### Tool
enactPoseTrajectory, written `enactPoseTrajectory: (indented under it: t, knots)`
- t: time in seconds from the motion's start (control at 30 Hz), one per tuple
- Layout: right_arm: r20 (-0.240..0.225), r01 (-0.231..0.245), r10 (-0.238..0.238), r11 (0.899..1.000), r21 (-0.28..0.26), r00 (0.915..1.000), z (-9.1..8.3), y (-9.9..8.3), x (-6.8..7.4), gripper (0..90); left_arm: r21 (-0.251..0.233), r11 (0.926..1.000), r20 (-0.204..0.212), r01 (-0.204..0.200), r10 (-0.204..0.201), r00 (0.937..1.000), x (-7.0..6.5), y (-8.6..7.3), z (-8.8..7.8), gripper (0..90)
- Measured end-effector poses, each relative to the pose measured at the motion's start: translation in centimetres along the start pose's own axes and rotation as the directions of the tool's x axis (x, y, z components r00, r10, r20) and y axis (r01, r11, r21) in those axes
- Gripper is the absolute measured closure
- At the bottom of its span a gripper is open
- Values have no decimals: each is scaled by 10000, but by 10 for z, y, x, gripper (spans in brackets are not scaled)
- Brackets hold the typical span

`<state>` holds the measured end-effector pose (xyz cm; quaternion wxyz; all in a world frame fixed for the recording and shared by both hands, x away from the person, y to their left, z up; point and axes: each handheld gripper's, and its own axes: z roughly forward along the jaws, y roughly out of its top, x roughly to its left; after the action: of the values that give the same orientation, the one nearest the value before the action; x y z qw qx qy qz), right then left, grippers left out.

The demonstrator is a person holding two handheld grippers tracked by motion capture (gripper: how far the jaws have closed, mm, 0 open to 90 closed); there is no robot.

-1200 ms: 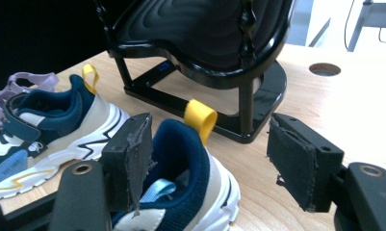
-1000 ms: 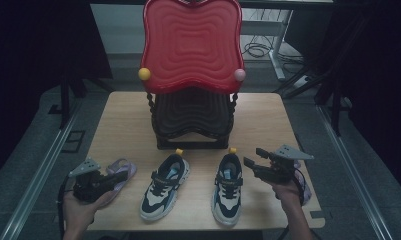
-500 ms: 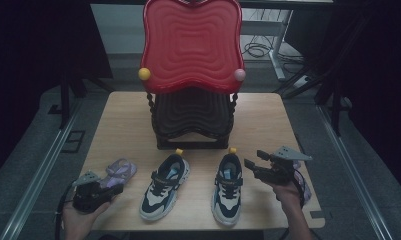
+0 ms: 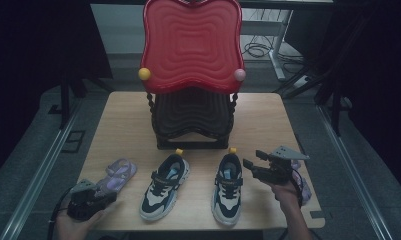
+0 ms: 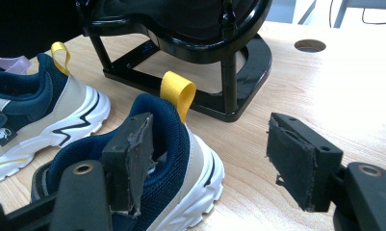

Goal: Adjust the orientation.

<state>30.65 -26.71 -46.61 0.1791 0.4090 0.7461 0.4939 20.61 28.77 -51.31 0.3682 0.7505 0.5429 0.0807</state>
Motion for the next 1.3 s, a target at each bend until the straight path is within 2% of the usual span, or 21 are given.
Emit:
enactPoseTrajectory:
  t: [0.53,0.83,1.13,1.3]
  knots:
    - [1,-32,32,9999,122,10000,2,-1,0,333,248,9994,-397,238,-228,9990,6,-7,0,900]
    - [43,-64,63,9998,190,10000,3,-2,0,333,315,9989,-349,360,-349,9988,7,-10,1,900]
    - [86,-105,103,9998,175,9999,2,-2,-2,334,335,9989,-513,326,-309,9982,10,-9,-2,900]
    - [121,-153,151,9996,227,9998,3,-4,-2,334,215,9994,-796,277,-259,9965,10,-8,-8,900]
